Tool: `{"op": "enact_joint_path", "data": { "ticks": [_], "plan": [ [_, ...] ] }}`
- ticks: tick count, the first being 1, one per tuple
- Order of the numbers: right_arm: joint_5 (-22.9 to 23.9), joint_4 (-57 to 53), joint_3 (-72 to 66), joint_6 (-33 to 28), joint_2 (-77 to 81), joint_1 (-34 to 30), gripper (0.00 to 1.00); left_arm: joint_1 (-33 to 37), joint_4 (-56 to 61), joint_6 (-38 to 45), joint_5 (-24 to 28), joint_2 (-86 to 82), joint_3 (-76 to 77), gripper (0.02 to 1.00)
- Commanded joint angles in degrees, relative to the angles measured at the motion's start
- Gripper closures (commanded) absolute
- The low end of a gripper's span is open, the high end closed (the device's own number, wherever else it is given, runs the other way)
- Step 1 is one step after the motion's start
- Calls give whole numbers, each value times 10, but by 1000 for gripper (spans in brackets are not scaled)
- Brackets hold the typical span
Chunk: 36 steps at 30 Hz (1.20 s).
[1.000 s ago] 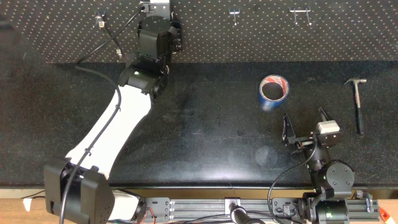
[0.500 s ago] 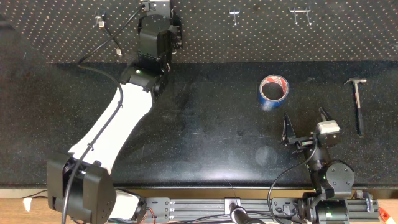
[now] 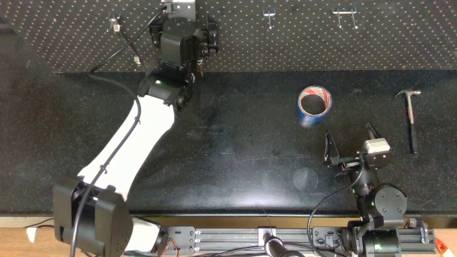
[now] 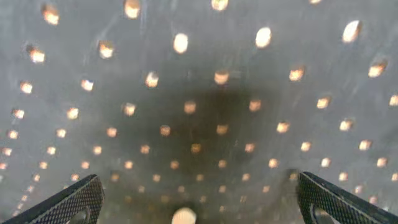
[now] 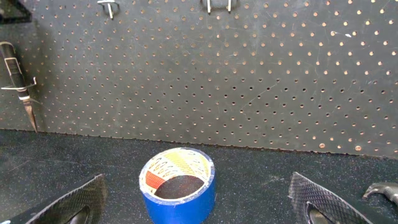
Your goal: Place Tools Onto Pegboard
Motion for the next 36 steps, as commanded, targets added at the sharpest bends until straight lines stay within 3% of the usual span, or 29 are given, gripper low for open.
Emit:
{"op": "enact_joint_path", "data": {
  "ticks": [1, 8, 16, 20, 27, 36],
  "plan": [
    [1, -3, -1, -6, -4, 4, 42, 4, -33, 3, -3, -62, 11, 23],
    [1, -3, -1, -6, -4, 4, 42, 4, -151, -3, 8, -166, 7, 23],
    [1, -3, -1, -6, -4, 4, 42, 17, -149, -40, 56, -345, -156, 23],
    [1, -3, -1, -6, -4, 4, 42, 74, -94, -66, 107, -479, -309, 23],
    [1, -3, -1, -6, -4, 4, 42, 110, 33, -94, 113, -686, -531, 23],
    [1, -3, -1, -6, -4, 4, 42, 122, 146, -94, 116, -837, -666, 23]
  ]
}}
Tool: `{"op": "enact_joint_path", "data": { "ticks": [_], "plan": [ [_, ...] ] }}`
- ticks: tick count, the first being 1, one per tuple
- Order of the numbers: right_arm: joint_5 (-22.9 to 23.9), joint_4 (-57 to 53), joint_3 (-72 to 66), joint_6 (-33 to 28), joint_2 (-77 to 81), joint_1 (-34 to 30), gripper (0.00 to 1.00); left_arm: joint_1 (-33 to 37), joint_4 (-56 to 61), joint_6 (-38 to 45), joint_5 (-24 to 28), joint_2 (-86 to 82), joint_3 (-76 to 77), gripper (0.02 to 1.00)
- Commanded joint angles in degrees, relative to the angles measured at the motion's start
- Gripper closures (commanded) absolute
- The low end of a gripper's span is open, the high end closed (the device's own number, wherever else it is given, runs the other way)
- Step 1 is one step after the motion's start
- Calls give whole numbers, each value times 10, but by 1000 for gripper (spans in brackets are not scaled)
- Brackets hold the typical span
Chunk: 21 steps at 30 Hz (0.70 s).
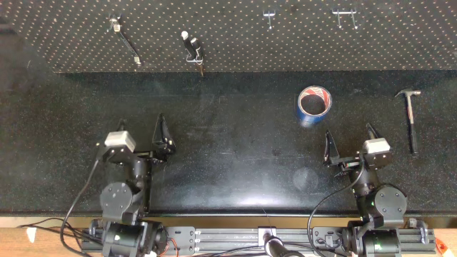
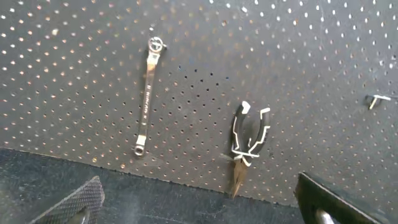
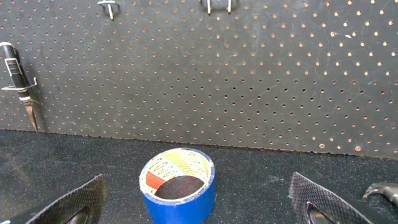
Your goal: Place Tools Onto Pegboard
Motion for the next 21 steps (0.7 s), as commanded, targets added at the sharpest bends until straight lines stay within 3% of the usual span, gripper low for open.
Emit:
{"op": "enact_joint_path", "data": {
  "ticks": [1, 6, 13, 17, 21],
  "plan": [
    [1, -4, -1, -6, -4, 4, 42, 16, 86, -5, 6, -64, -73, 23],
    [1, -4, -1, -6, -4, 4, 40, 49, 79, -5, 6, -99, -84, 23],
    [1, -4, -1, -6, -4, 4, 42, 68, -94, -5, 10, -144, -84, 20],
    [1, -4, -1, -6, -4, 4, 42, 68, -105, -3, 19, -144, -84, 23],
    [1, -4, -1, -6, -4, 4, 42, 68, -113, 119, 89, -144, -84, 23]
  ]
}}
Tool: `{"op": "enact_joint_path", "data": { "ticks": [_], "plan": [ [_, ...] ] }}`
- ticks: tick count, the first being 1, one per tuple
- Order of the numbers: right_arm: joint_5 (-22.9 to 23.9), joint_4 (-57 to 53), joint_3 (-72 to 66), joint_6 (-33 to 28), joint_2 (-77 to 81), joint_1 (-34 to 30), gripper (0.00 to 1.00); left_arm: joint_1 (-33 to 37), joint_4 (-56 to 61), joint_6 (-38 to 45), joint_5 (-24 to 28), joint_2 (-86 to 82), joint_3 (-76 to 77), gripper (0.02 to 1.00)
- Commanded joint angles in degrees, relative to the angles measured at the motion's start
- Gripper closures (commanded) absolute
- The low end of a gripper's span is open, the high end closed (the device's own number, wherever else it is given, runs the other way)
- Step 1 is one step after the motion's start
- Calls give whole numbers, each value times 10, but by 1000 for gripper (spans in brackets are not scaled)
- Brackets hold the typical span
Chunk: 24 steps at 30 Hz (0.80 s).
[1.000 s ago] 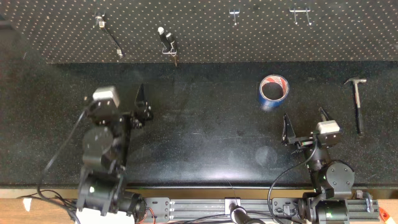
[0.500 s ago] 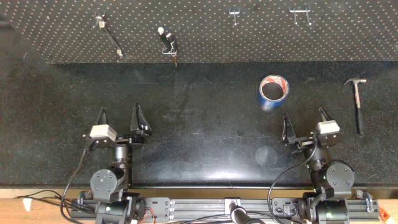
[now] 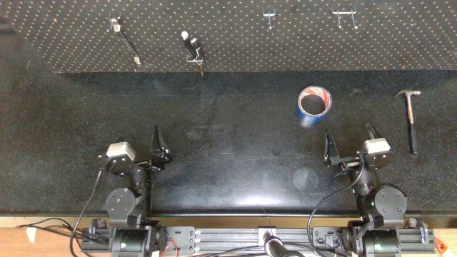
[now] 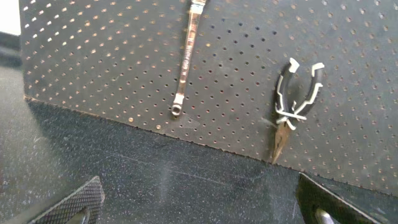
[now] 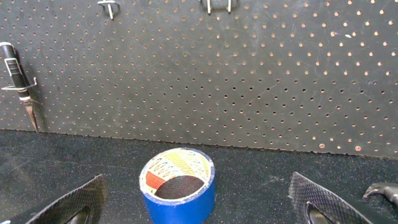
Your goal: Place Tools Onto Pegboard
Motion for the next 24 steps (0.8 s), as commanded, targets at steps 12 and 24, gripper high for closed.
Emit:
{"op": "enact_joint_path", "data": {
  "ticks": [12, 24],
  "plan": [
    [1, -4, -1, -6, -4, 4, 42, 1, -12, 119, 73, -7, -1, 23],
    [1, -4, -1, -6, -4, 4, 45, 1, -12, 119, 73, -7, -1, 23]
  ]
}}
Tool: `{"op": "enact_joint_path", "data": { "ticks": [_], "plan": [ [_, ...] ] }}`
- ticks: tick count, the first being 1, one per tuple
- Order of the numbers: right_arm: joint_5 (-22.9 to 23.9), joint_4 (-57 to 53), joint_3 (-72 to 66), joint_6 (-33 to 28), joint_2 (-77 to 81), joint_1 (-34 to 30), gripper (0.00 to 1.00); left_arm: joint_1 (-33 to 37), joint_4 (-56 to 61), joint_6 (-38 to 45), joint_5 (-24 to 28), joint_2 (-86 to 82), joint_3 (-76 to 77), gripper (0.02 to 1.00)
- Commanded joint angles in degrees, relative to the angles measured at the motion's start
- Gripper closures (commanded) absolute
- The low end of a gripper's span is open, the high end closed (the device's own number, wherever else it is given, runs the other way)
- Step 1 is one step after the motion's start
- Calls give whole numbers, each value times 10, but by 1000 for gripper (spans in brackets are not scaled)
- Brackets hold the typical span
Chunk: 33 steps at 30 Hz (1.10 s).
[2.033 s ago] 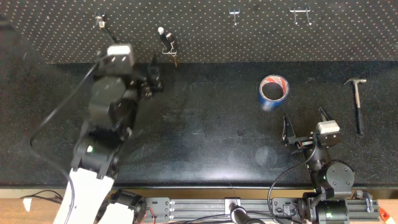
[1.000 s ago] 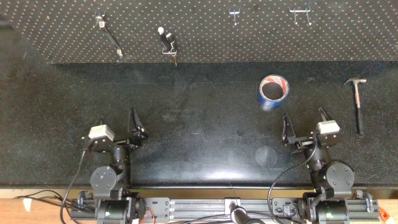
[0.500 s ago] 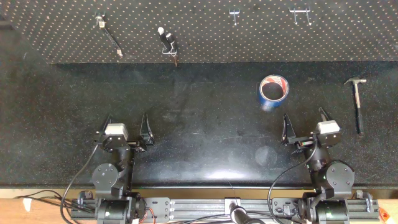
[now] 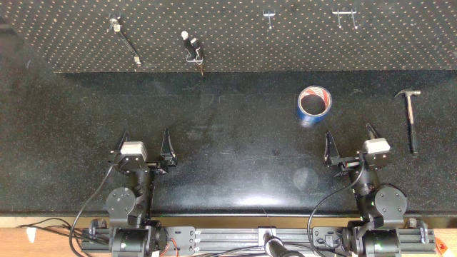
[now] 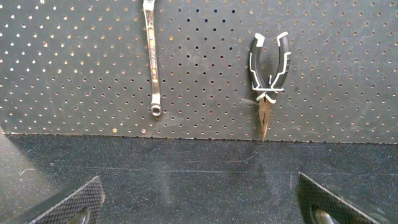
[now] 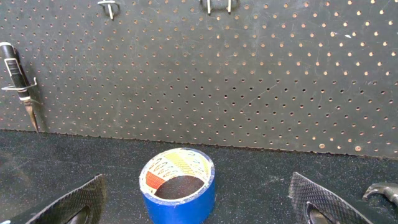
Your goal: Place Tools Onto Pegboard
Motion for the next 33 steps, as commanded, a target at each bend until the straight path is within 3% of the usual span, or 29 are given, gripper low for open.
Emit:
{"op": "enact_joint_path", "data": {
  "ticks": [1, 8, 10, 17, 20, 27, 33],
  "plan": [
    [1, -4, -1, -6, -4, 4, 42, 1, -6, 12, 12, -7, -1, 23],
    [-2, -4, 3, -2, 8, 4, 42, 1, -6, 12, 12, -7, -1, 23],
    [-9, -6, 38, 40, 68, 5, 42, 1, -6, 12, 12, -7, -1, 23],
    [-129, -34, 165, 49, 231, 4, 25, 1, -6, 12, 12, -7, -1, 23],
    [-134, -80, 221, 101, 302, 5, 25, 1, -6, 12, 12, -7, -1, 23],
    [-118, -122, 288, 106, 454, 65, 25, 1, -6, 12, 12, -7, -1, 23],
    [-2, -184, 348, 123, 570, 115, 25, 1, -6, 12, 12, -7, -1, 23]
  ]
}}
